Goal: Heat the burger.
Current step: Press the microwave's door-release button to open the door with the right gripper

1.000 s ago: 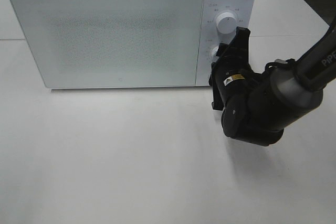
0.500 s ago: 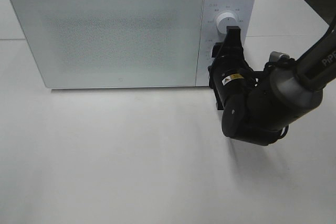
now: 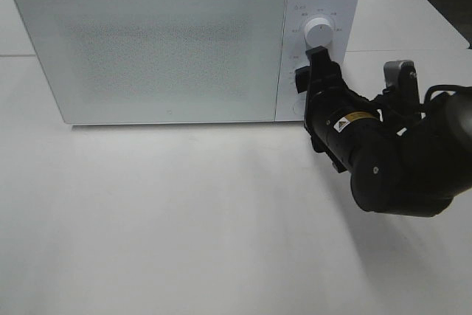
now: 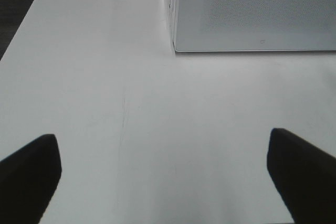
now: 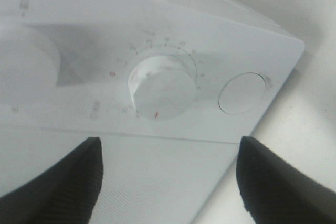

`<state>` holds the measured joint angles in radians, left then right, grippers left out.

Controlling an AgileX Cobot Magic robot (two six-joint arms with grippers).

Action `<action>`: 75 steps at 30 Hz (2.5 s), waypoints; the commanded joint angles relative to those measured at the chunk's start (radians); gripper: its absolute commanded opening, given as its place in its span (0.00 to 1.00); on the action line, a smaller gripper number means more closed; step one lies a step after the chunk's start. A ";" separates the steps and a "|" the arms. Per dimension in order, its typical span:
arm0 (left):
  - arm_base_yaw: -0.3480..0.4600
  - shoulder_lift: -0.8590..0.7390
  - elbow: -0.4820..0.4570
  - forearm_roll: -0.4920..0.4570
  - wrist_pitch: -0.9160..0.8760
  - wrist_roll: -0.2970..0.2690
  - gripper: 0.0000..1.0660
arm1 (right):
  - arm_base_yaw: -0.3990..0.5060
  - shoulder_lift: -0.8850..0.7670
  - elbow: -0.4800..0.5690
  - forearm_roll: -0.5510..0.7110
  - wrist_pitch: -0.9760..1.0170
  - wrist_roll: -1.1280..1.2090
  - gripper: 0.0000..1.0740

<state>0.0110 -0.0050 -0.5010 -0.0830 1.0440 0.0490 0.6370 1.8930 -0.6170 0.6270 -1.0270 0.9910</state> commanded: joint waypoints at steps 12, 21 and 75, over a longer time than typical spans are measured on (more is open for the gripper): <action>0.004 -0.023 0.003 -0.004 -0.009 0.000 0.94 | -0.140 -0.253 -0.072 -0.030 0.858 -1.073 0.65; 0.004 -0.023 0.003 -0.004 -0.009 0.000 0.94 | -0.234 -0.334 -0.121 -0.135 1.182 -1.229 0.65; 0.004 -0.023 0.003 -0.004 -0.009 -0.001 0.94 | -0.480 -1.770 0.055 -0.627 2.111 -0.888 0.71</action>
<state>0.0110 -0.0050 -0.5010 -0.0830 1.0440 0.0490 0.1670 0.1350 -0.5640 0.0000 1.0780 0.0940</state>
